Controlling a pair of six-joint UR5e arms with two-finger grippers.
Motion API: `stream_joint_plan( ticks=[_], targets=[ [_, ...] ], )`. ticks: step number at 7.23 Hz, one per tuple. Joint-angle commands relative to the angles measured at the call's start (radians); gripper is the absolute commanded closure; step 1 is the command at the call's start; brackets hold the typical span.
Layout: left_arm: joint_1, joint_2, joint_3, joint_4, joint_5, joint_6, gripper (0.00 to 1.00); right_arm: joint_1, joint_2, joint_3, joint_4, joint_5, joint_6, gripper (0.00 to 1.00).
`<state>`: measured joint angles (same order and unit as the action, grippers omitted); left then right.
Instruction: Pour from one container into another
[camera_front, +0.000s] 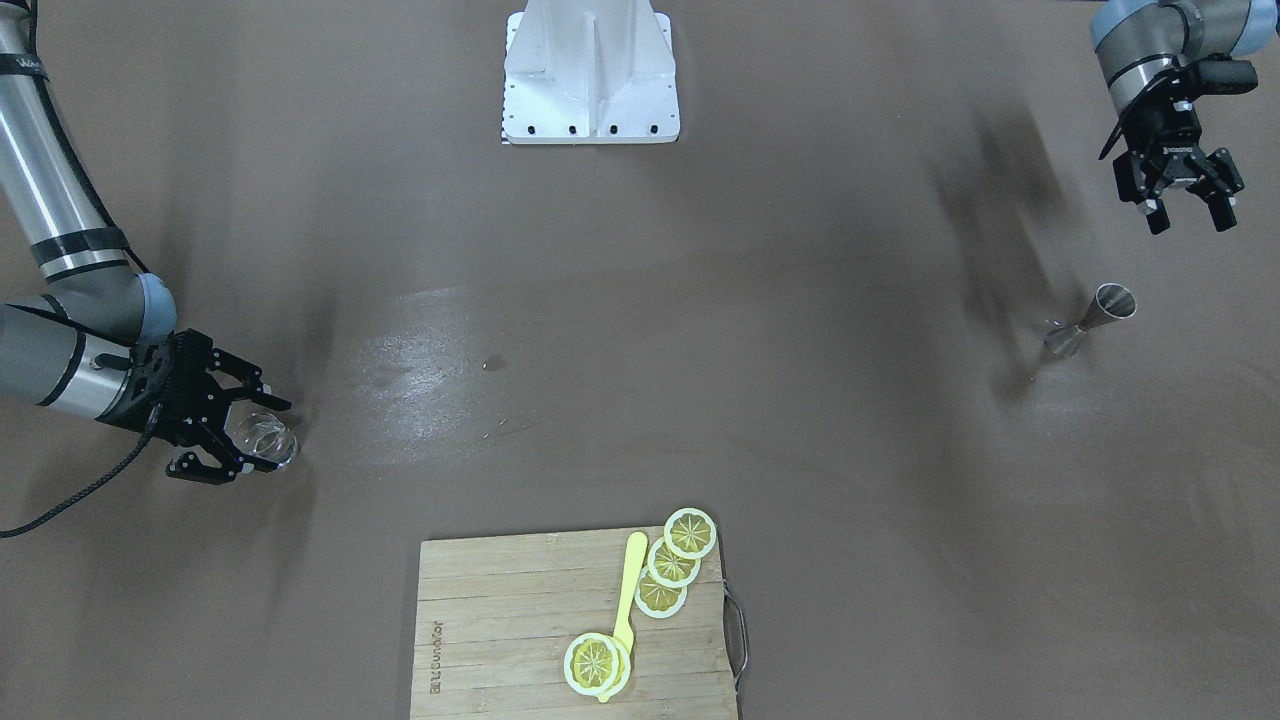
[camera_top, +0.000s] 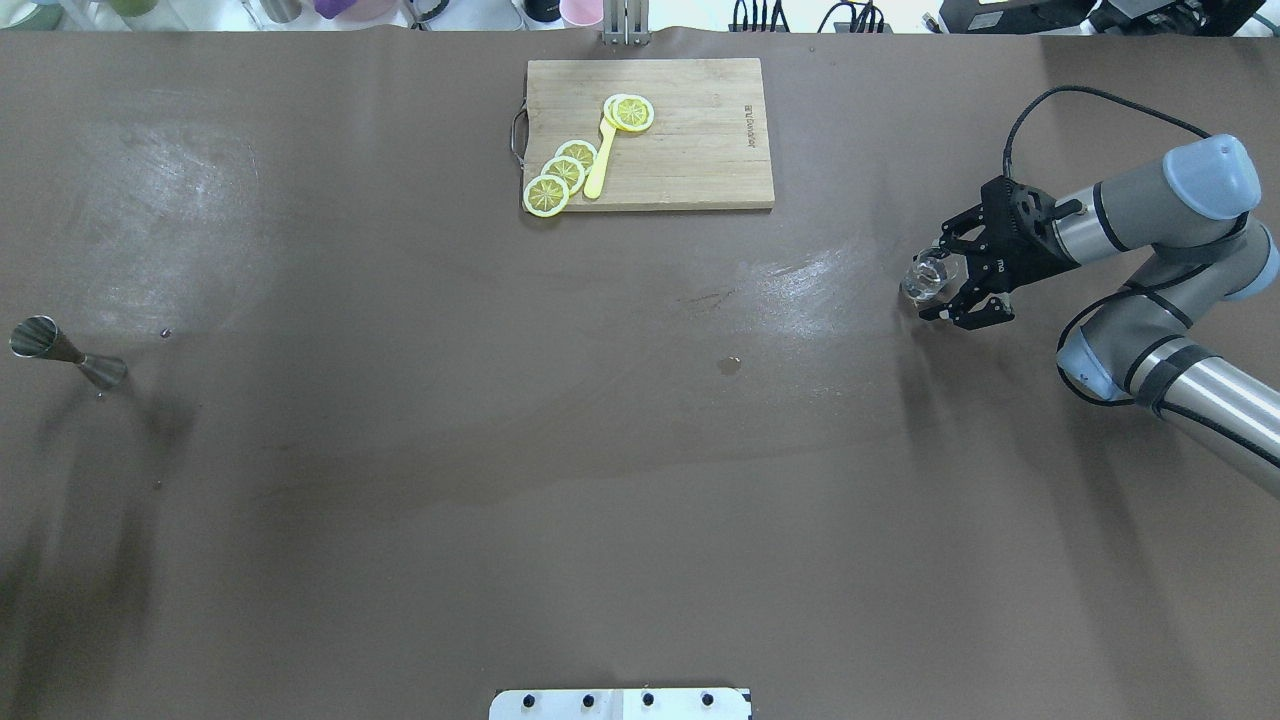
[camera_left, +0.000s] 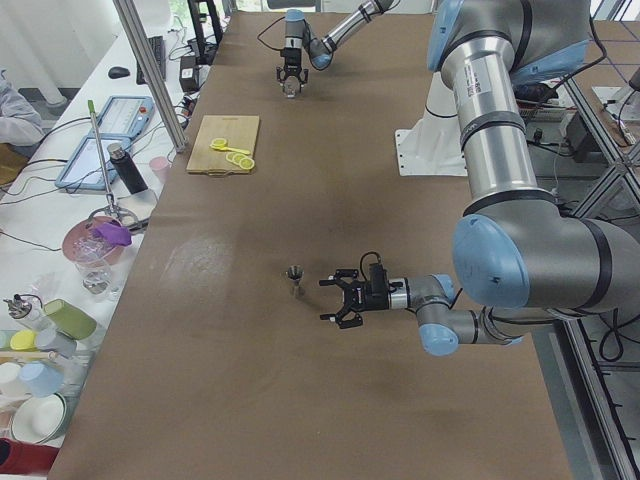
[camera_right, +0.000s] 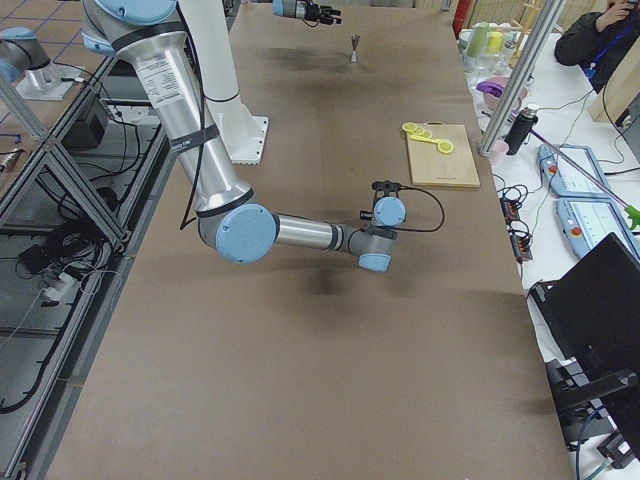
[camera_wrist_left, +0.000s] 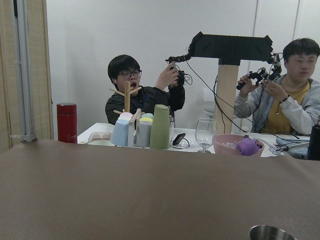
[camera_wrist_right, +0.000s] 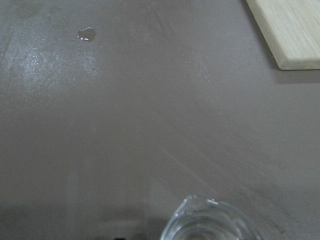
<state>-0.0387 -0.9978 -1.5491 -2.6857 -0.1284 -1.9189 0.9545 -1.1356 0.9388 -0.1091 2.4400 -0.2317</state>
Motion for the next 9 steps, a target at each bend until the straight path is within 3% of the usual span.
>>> stream_joint_plan(
  ticks=[1, 4, 5, 6, 7, 9],
  targets=[
    [0.005, -0.008, -0.005, 0.095, 0.036, -0.129, 0.01, 0.007, -0.003, 0.0, 0.0, 0.007, 0.0, 0.2],
    [0.046, -0.034, 0.0, 0.101, 0.026, -0.127, 0.01, 0.009, -0.003, 0.0, 0.0, 0.005, 0.0, 0.21],
    [0.138, -0.047, 0.006, 0.105, 0.02, -0.127, 0.01, 0.009, -0.003, 0.0, 0.0, 0.005, 0.0, 0.22],
    [0.148, -0.045, 0.0, 0.13, 0.019, -0.133, 0.01, 0.009, -0.003, 0.0, 0.0, 0.004, 0.0, 0.23],
    [0.151, -0.047, 0.0, 0.136, 0.016, -0.129, 0.01, 0.009, -0.003, 0.0, 0.0, 0.004, 0.0, 0.35],
    [0.16, -0.048, 0.004, 0.162, 0.015, -0.127, 0.01, 0.01, -0.001, 0.0, 0.0, 0.001, 0.0, 0.43]
  ],
)
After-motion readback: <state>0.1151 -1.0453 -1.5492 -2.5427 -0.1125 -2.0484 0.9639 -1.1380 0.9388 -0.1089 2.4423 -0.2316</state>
